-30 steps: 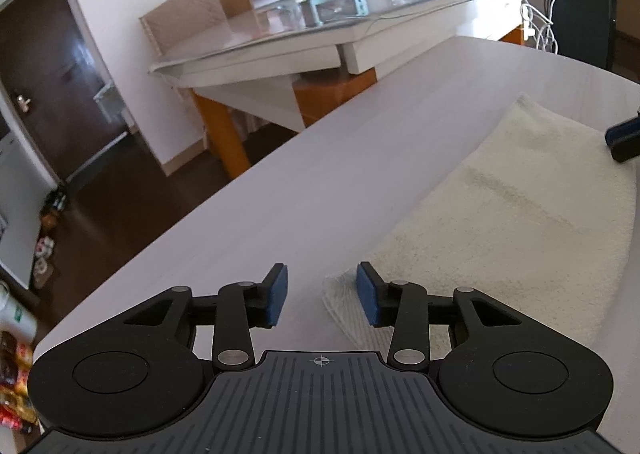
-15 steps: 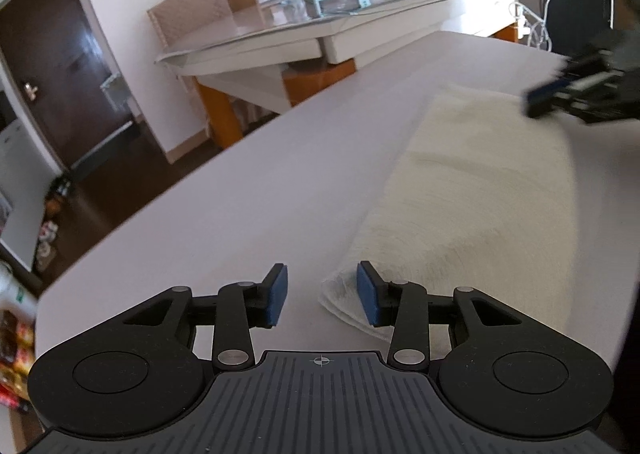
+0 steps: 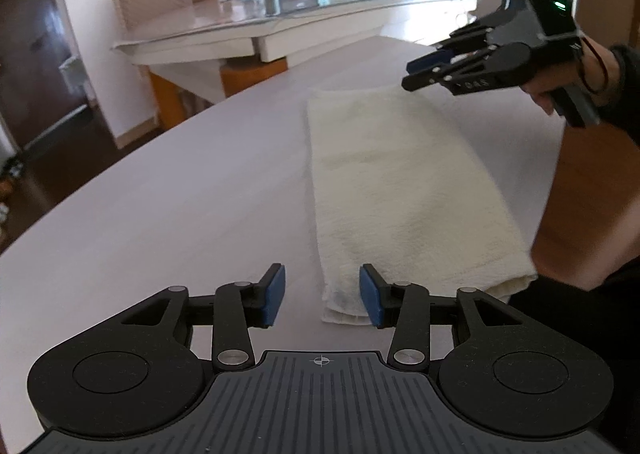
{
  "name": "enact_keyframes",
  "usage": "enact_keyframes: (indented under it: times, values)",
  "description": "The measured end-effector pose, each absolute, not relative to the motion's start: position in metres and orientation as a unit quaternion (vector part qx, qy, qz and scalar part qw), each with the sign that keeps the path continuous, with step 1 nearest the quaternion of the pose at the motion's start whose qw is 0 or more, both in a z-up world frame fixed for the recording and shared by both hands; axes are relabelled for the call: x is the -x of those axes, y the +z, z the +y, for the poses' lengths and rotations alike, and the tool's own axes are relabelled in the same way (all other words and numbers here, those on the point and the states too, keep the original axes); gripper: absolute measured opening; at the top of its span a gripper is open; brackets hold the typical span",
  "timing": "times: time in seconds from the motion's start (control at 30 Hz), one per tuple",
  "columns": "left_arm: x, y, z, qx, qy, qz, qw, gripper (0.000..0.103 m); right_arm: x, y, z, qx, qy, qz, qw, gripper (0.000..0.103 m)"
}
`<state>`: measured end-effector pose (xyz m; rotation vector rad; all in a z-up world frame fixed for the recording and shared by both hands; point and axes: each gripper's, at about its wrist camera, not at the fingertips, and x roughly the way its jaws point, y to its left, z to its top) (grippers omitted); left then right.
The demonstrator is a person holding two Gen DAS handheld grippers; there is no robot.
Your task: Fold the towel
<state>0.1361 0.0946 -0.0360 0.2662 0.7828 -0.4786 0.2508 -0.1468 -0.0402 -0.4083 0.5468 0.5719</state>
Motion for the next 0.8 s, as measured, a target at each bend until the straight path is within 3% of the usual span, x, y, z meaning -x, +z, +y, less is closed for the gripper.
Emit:
enact_keyframes:
  times: [0.17, 0.27, 0.3, 0.63, 0.8]
  values:
    - [-0.144, -0.040, 0.110, -0.077, -0.248, 0.398, 0.880, 0.041, -0.201, -0.027, -0.158, 0.157, 0.307, 0.262, 0.901, 0.035]
    - [-0.144, -0.041, 0.113, -0.058, -0.256, 0.402, 0.877, 0.021, -0.167, -0.025, -0.163, 0.141, 0.325, 0.260, 0.898, 0.037]
    - [-0.143, -0.041, 0.112, -0.056, -0.258, 0.402, 0.877, 0.019, -0.158, -0.024, -0.164, 0.139, 0.330, 0.258, 0.897, 0.038]
    - [-0.121, -0.044, 0.092, -0.033, -0.267, 0.399, 0.877, 0.019, -0.089, -0.038, -0.156, 0.202, 0.388, 0.252, 0.863, 0.043]
    - [-0.113, -0.045, 0.076, -0.028, -0.288, 0.396, 0.872, 0.019, -0.061, -0.048, -0.151, 0.294, 0.379, 0.225, 0.848, 0.048]
